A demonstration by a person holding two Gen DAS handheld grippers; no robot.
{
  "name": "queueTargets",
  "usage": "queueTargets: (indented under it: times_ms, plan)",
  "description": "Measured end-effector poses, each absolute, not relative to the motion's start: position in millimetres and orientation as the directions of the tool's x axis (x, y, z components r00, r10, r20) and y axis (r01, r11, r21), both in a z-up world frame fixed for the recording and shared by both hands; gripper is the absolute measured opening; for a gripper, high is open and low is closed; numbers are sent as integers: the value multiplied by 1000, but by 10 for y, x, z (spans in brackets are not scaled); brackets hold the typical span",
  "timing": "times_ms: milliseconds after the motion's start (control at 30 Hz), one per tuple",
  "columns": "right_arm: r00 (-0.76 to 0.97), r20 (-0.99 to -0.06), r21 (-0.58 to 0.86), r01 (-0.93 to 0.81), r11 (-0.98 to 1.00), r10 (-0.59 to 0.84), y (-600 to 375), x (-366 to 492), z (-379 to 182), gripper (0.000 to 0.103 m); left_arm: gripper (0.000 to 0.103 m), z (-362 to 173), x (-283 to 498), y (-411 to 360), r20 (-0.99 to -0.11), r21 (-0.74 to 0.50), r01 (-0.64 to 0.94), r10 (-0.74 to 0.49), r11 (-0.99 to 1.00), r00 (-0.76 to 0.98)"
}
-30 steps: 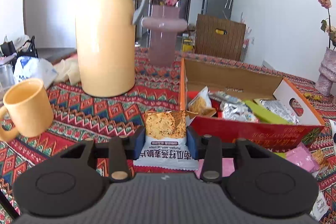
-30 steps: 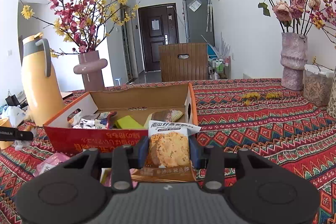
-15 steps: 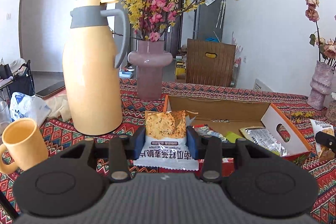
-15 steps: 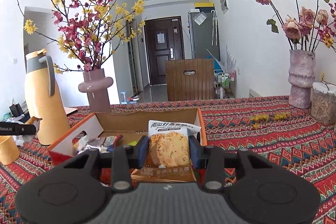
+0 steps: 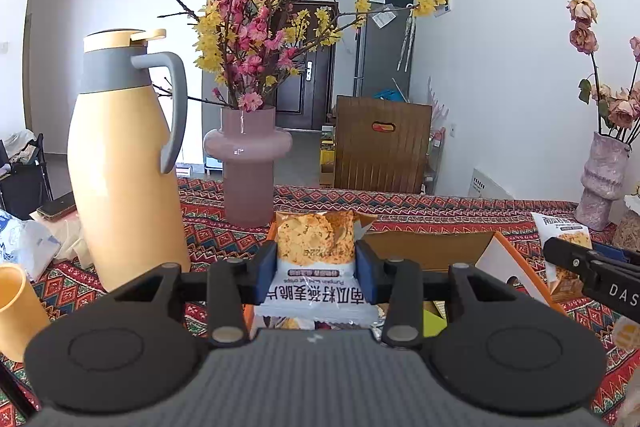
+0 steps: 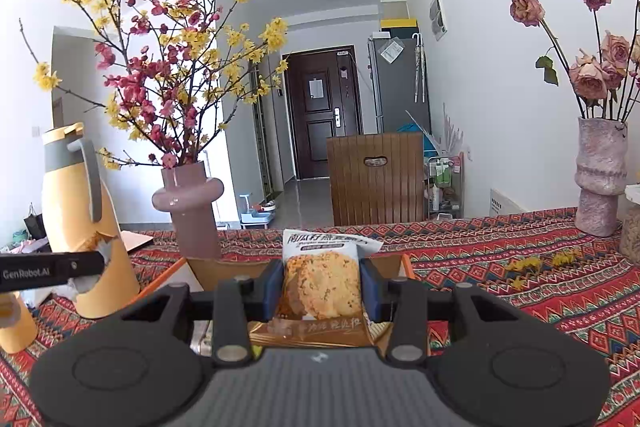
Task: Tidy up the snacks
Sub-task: 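Carry both packets into the box and open both grippers, then move both tools back to the snack pile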
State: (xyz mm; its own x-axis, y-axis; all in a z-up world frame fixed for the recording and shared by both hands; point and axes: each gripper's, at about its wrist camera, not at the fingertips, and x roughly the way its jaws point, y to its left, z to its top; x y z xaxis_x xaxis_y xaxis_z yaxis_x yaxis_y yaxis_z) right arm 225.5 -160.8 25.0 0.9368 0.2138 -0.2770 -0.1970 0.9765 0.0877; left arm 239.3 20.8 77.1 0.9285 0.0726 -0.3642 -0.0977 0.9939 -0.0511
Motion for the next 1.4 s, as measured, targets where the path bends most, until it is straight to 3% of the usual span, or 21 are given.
queueTargets:
  times_ms: [833,900,933,967,1000,1033,1100,1200,1267,1400]
  plan:
    - [897,-386,118,-186,975,217,-1476,2622,-208,40,44,230,2819,193,-450,-36,-118,89,992,889]
    - [896,-387,123,-183,975,218,-1487,2620,-213,41,51,238,2807,198,-446,-39,-120,90,992,891]
    - [896,-386,127,-182,975,218,-1494,2619,-214,42,63,245,2797,205,-438,-41,-124,93,991,894]
    - [897,-385,130,-181,975,217,-1502,2613,-212,42,83,254,2779,210,-427,-40,-133,103,990,898]
    - [899,-381,132,-178,975,216,-1510,2607,-211,43,92,262,2749,209,-412,-37,-149,121,988,903]
    - [900,-379,136,-178,975,217,-1517,2600,-210,48,103,276,2721,211,-393,-34,-163,137,986,909]
    - [906,-368,137,-172,976,211,-1526,2576,-205,74,103,303,2682,228,-375,-47,-160,131,986,918]
    - [912,-354,135,-168,977,205,-1526,2550,-193,97,103,302,2681,240,-376,-53,-169,137,984,916]
    - [915,-350,135,-164,977,202,-1523,2545,-190,103,103,299,2694,252,-383,-60,-171,136,983,914]
    - [916,-347,142,-161,977,202,-1541,2540,-186,103,103,292,2690,265,-385,-68,-170,131,983,914]
